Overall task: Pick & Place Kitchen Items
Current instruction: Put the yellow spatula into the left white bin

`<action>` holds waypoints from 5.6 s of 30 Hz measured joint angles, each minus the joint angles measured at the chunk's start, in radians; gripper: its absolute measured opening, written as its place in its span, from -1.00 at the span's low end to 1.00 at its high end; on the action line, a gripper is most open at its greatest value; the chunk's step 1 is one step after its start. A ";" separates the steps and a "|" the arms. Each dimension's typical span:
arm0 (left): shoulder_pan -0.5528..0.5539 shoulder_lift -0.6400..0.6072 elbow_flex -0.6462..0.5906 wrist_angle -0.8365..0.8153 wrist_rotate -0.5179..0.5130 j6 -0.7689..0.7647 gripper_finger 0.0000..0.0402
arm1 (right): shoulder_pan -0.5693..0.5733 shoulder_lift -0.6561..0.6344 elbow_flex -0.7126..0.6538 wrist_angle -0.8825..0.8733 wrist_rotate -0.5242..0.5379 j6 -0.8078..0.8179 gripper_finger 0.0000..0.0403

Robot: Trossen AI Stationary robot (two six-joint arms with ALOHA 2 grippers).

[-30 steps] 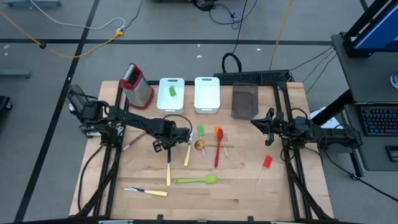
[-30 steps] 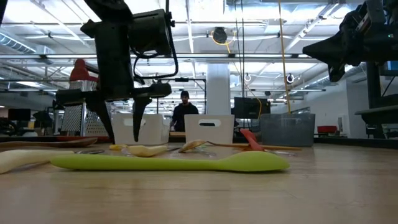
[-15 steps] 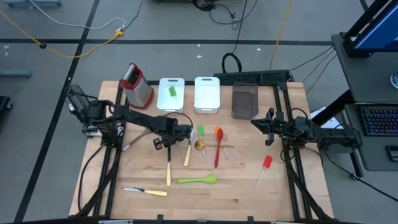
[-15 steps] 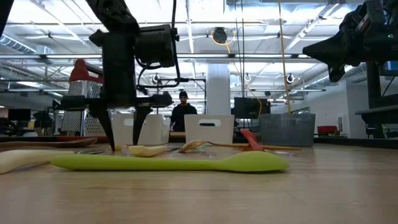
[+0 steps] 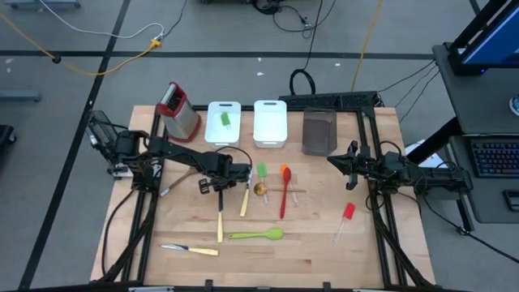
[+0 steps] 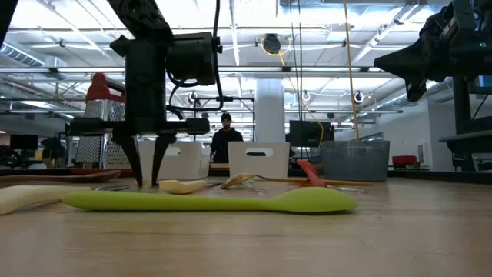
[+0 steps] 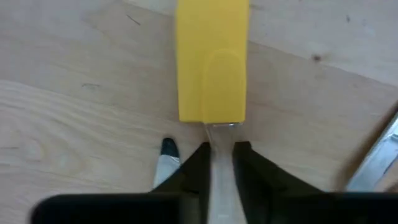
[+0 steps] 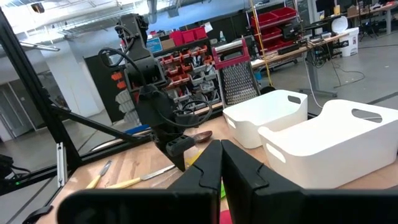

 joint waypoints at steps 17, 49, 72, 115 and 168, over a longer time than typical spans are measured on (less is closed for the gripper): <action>-0.005 -0.008 -0.001 -0.011 -0.079 0.025 -1.00 | 0.000 0.000 0.000 0.000 0.000 -0.001 -0.98; 0.007 -0.162 -0.009 -0.127 -0.206 0.048 0.04 | 0.000 0.000 0.000 0.000 0.000 -0.053 -0.98; 0.102 0.041 0.006 -0.044 -0.093 0.202 0.02 | 0.000 0.000 0.000 0.000 0.000 -0.051 -0.98; 0.099 -0.372 -0.008 0.001 -0.151 0.373 -0.92 | 0.000 0.000 0.000 0.000 0.000 -0.054 -0.98; 0.587 -0.384 0.221 -0.001 -0.244 0.872 -0.92 | 0.000 0.000 0.000 0.000 0.004 -0.058 -0.98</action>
